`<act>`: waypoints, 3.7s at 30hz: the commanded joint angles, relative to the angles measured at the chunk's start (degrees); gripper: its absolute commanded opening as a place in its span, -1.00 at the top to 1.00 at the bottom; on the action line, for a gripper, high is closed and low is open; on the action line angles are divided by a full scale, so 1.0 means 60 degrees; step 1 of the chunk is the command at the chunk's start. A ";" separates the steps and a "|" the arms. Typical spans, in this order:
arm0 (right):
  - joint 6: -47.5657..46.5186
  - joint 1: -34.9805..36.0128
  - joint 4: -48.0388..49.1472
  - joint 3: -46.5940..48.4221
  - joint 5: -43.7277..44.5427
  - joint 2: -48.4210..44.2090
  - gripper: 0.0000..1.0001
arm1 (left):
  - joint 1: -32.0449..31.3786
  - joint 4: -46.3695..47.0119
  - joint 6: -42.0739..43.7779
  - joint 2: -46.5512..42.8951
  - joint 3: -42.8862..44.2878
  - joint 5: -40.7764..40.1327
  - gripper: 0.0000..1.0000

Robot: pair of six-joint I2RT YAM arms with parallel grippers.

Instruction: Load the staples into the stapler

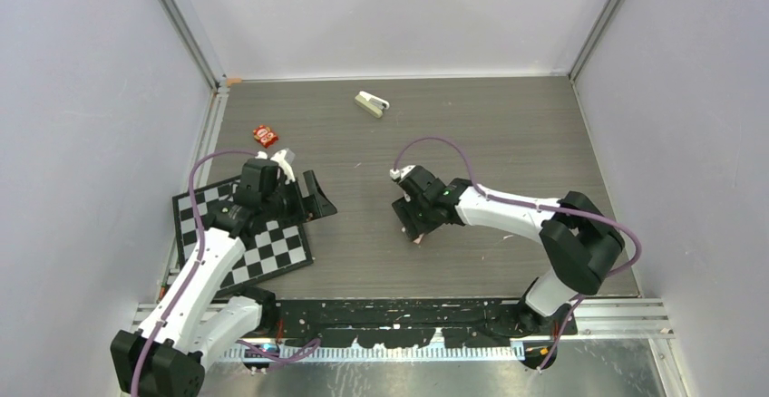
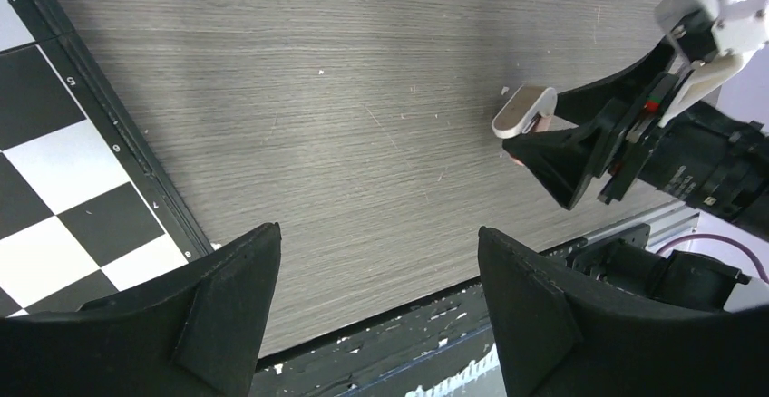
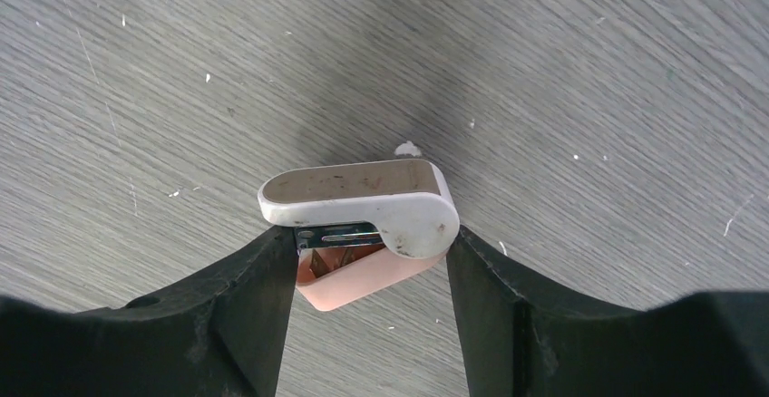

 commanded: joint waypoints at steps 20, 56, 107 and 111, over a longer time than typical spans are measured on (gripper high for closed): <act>0.5035 0.0841 -0.0411 -0.0198 0.1223 -0.0687 -0.16 | -0.0035 -0.0279 -0.0008 -0.0238 0.0313 -0.0247 -0.61; 0.3602 0.0991 0.2279 -0.2401 0.1500 -0.3509 0.62 | -0.0060 0.2221 -0.1821 0.0171 -0.0177 0.2523 -0.24; 0.3508 0.2107 0.3144 -0.2067 0.0943 -0.4315 0.09 | -0.3133 0.6643 -0.3215 0.2221 -0.1288 0.2165 1.00; 0.3208 0.2092 0.3167 -0.2245 0.0293 -0.4920 -0.34 | -0.3134 0.6634 -0.2673 0.1938 -0.1173 0.2251 1.00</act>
